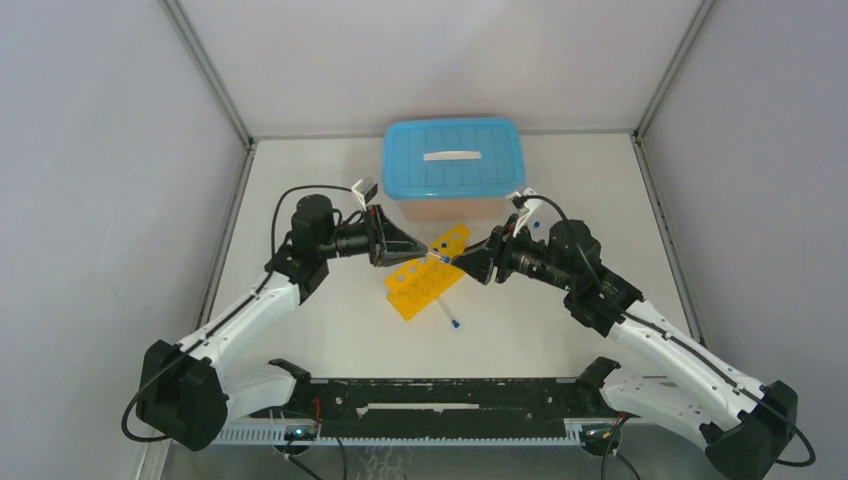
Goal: Organize the chemistry lab equipment
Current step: Pick up the test tube at the center of the board.
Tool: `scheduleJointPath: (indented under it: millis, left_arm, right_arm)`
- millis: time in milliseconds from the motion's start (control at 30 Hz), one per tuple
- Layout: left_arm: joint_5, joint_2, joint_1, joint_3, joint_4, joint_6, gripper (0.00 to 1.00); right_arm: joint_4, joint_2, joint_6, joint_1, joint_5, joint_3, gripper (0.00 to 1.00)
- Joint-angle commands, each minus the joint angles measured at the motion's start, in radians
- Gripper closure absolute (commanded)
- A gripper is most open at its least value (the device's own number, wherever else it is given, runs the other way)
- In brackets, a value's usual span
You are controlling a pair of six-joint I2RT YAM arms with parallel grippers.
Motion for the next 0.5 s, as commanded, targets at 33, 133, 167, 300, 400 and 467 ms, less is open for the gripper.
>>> scheduleJointPath:
  millis: [33, 133, 167, 300, 400, 467]
  left_arm:
    - [-0.020, 0.022, 0.005, -0.028, 0.337, -0.237, 0.89]
    - [-0.025, 0.035, 0.005, -0.044, 0.416, -0.304, 0.89]
    - [-0.024, 0.039, 0.005, -0.047, 0.432, -0.313, 0.89]
    - [-0.025, 0.048, 0.004, -0.057, 0.467, -0.333, 0.89]
    - [-0.028, 0.051, 0.004, -0.065, 0.488, -0.344, 0.89]
    - [-0.028, 0.053, 0.004, -0.069, 0.499, -0.350, 0.89]
  right_arm:
    - [0.268, -0.051, 0.210, -0.069, -0.058, -0.083, 0.45]
    - [0.345, -0.057, 0.273, -0.096, -0.072, -0.129, 0.45]
    - [0.375, -0.057, 0.296, -0.103, -0.077, -0.143, 0.45]
    - [0.488, -0.054, 0.370, -0.126, -0.097, -0.191, 0.45]
    - [0.533, -0.039, 0.407, -0.134, -0.121, -0.201, 0.44]
    - [0.555, -0.026, 0.420, -0.136, -0.137, -0.201, 0.43]
